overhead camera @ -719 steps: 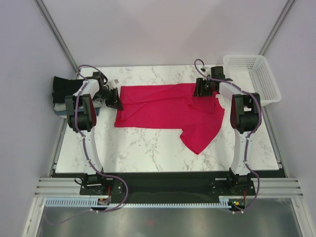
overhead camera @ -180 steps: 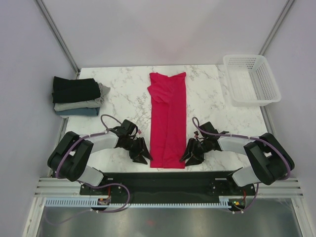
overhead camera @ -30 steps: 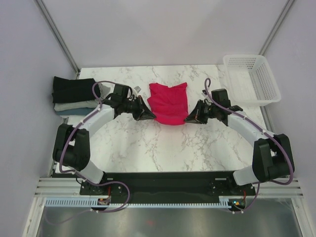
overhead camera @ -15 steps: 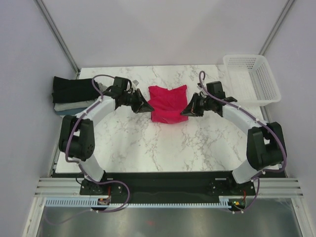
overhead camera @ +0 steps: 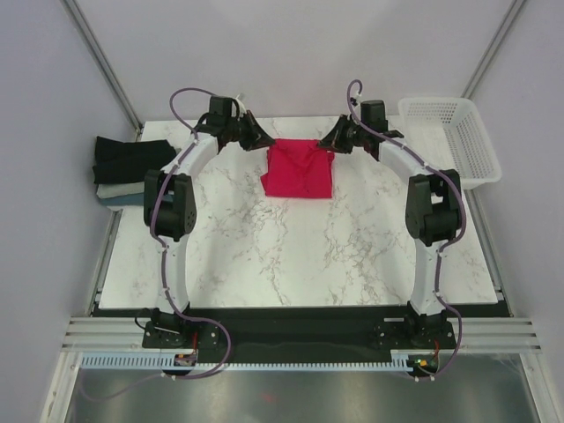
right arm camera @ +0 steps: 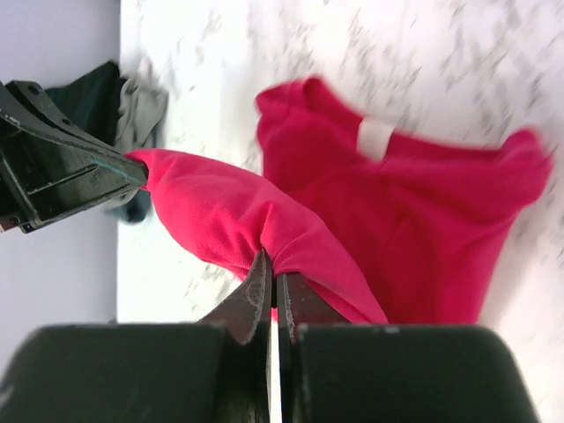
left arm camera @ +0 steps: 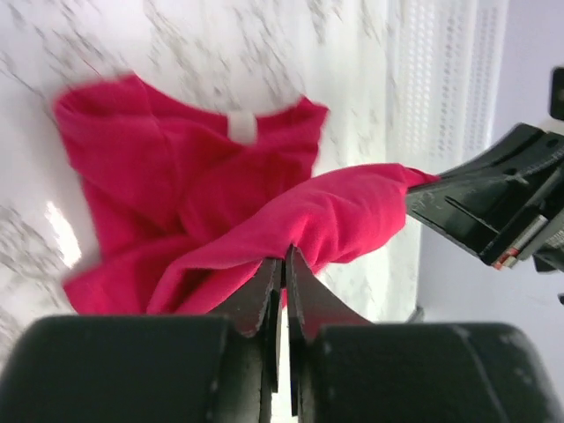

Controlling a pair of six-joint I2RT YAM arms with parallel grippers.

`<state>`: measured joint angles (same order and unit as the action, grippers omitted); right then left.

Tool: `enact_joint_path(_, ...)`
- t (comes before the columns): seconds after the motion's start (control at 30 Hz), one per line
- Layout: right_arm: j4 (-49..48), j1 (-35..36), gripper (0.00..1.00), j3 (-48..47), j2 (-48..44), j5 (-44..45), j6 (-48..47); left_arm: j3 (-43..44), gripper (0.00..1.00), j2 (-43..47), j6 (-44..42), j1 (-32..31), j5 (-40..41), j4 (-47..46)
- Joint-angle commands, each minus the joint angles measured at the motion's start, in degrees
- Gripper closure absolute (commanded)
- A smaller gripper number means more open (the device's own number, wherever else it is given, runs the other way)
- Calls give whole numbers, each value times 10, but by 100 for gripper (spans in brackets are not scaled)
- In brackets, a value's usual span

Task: Fold and stack the t-shirts
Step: Fold the tshirt, then neatly place the folded tshirt to the corner

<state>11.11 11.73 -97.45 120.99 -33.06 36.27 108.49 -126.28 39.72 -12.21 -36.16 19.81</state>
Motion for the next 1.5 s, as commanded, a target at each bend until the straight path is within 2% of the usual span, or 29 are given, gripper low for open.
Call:
enact_joint_path(0.0,-31,-1,98,-54,52,54,-22,65,89,-62,-54,3,61,-47)
enact_joint_path(0.03,-42,0,75,-59,61,61,-23,76,51,-70,-69,1,111,-52)
enact_joint_path(0.07,-46,0,62,-63,69,63,-26,90,35,-84,-101,-5,138,-45)
enact_joint_path(0.13,-43,0,41,-70,64,63,-40,120,15,-78,-133,-9,171,-34)
enact_joint_path(0.17,-41,-2,40,-69,48,59,-45,123,13,-71,-147,-9,171,-29)
enact_joint_path(0.27,-33,-12,39,-43,5,48,-45,106,11,-24,-155,-1,161,-1)
enact_joint_path(0.37,-33,-12,39,-6,-19,27,-42,49,12,14,-154,10,130,2)
enact_joint_path(0.5,-33,-13,39,33,-16,13,-33,-16,13,24,-153,14,107,13)
enact_joint_path(0.67,-59,-9,39,67,8,-12,-10,-57,14,5,-149,26,51,16)
enact_joint_path(0.83,-64,-4,39,61,46,-18,-14,-57,17,-30,-155,36,-1,7)
enact_joint_path(1.17,-59,0,40,44,94,-19,-23,-53,18,-85,-118,45,-39,-24)
enact_joint_path(1.47,-55,0,39,45,105,-10,-27,-25,29,-143,-79,17,-89,-72)
